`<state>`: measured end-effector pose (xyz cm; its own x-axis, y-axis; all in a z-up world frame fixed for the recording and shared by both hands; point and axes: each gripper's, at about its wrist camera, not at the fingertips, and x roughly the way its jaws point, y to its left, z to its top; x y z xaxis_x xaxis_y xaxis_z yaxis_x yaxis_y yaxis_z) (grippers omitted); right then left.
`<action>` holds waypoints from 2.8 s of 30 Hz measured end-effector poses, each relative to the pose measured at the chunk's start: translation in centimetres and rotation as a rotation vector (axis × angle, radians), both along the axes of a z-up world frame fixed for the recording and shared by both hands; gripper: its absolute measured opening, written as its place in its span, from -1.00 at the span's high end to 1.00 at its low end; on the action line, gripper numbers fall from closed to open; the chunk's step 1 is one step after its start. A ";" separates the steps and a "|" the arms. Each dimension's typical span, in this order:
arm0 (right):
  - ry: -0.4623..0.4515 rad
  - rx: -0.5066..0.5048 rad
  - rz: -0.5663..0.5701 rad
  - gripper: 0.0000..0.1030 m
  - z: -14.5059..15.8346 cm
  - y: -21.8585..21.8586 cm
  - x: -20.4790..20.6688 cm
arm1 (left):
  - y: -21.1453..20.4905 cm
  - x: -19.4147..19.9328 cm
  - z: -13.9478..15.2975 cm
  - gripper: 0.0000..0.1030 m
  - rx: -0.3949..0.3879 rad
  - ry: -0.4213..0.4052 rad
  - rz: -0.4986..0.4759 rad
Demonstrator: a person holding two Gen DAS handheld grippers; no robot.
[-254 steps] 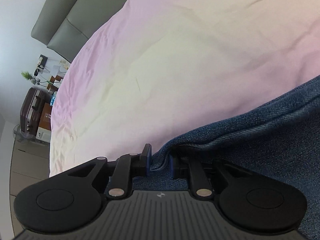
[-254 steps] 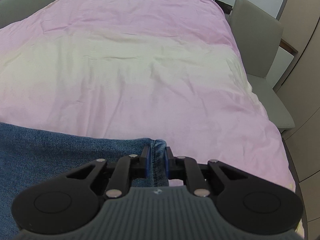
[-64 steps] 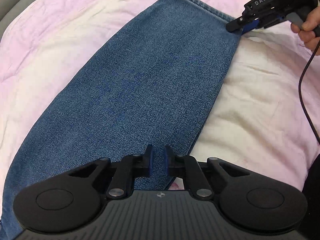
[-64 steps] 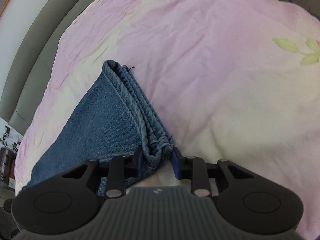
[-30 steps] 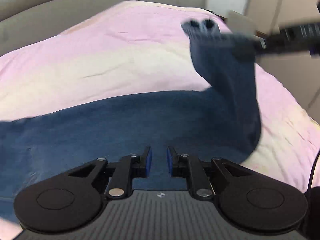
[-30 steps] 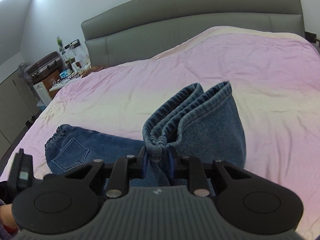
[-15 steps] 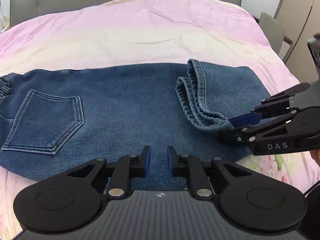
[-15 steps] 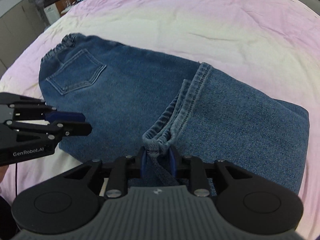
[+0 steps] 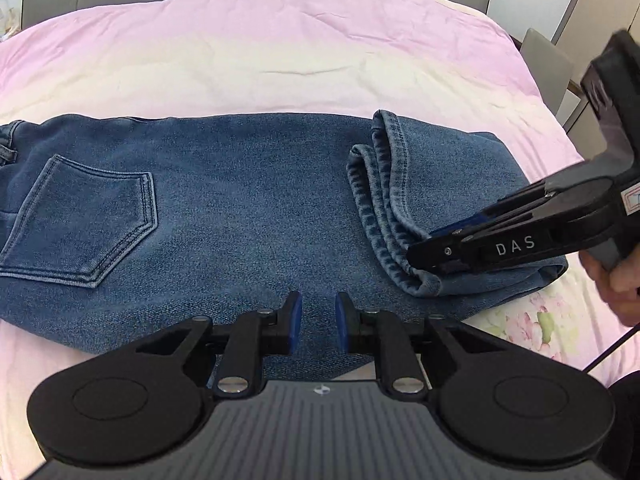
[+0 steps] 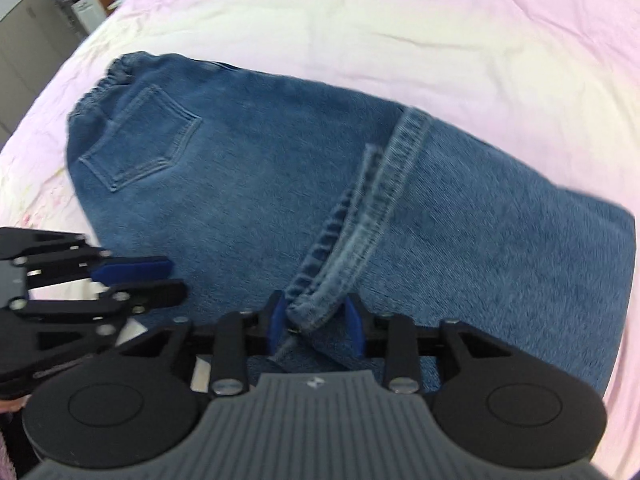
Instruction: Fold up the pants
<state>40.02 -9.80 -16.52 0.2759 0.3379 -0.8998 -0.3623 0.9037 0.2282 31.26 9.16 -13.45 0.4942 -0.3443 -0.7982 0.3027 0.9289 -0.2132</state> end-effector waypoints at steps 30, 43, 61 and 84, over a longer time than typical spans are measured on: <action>0.000 0.246 0.064 0.56 -2.6 -3.5 -3.0 | -8.1 6.4 -4.6 0.26 -0.115 0.176 0.103; -0.226 0.102 -0.003 0.32 3.8 -13.9 -6.5 | -10.1 4.3 4.8 0.76 0.000 -0.081 0.039; -0.309 -0.202 0.043 0.79 -2.1 -17.0 4.7 | -11.3 7.4 -3.0 0.86 0.147 0.084 0.010; -0.103 -0.172 0.250 0.87 -1.8 -15.4 -1.3 | -11.6 7.6 -3.5 0.81 0.136 0.100 0.027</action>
